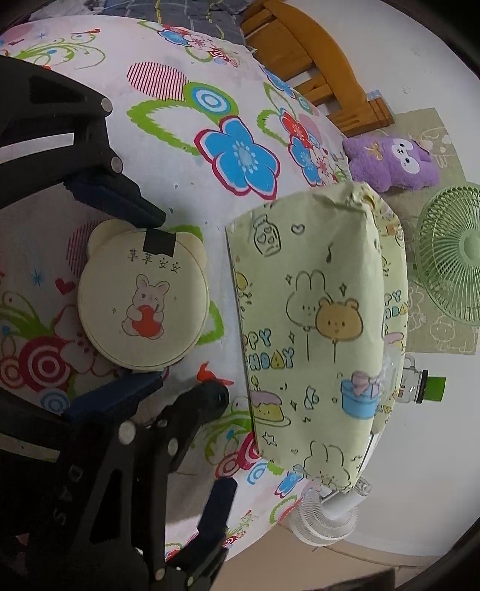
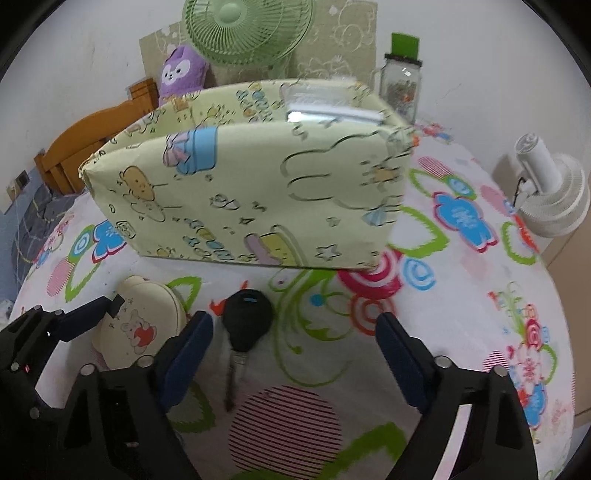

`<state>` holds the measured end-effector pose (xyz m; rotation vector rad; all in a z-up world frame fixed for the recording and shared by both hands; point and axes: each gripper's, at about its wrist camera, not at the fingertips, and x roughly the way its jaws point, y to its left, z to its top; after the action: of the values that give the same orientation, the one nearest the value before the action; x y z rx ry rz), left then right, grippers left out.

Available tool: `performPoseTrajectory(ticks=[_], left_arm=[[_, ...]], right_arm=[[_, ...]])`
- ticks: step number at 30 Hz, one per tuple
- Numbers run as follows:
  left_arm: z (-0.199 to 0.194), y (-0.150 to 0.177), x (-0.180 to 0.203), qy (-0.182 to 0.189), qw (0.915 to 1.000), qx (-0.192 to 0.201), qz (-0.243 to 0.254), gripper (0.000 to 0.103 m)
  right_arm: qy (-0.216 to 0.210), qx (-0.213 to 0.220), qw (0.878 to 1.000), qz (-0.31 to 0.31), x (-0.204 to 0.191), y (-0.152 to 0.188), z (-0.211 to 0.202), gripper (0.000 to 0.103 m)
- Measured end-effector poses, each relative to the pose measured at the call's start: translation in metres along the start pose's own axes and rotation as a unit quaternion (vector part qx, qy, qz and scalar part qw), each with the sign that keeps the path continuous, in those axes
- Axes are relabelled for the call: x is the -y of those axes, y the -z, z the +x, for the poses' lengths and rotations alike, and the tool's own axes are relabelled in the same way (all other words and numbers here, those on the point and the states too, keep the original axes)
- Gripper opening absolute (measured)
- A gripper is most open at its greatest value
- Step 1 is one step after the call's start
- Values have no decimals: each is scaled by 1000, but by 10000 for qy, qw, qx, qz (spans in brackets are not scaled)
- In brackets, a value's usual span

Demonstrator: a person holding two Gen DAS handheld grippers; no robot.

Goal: Organize rigid objects
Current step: 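Grasp the black car key with the right tool while the left tool holds the case, then carry the bunny case and black key together toward the yellow box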

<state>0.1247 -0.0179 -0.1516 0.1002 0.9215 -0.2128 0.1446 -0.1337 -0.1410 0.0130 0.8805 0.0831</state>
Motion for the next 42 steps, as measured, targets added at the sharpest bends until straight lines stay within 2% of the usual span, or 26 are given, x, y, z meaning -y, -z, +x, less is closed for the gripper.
performPoseTrajectory(ticks=[6, 11, 13, 25, 42], left_arm=[[1, -1, -7, 49, 10000, -3, -21, 81], [1, 0, -7, 71, 10000, 17, -9, 81], [1, 0, -7, 66, 10000, 25, -1, 81], [-8, 4, 6, 25, 10000, 88, 39, 81], [-40, 1, 36, -10, 9991, 402, 142, 81]], right_arm=[[101, -118, 9999, -72, -13, -4, 10, 74], [234, -127, 9993, -259, -26, -7, 12, 43], [211, -111, 9992, -308, -29, -6, 11, 35], [139, -44, 9997, -169, -16, 1, -4, 35], [131, 356, 9993, 23, 9, 9, -46, 35]])
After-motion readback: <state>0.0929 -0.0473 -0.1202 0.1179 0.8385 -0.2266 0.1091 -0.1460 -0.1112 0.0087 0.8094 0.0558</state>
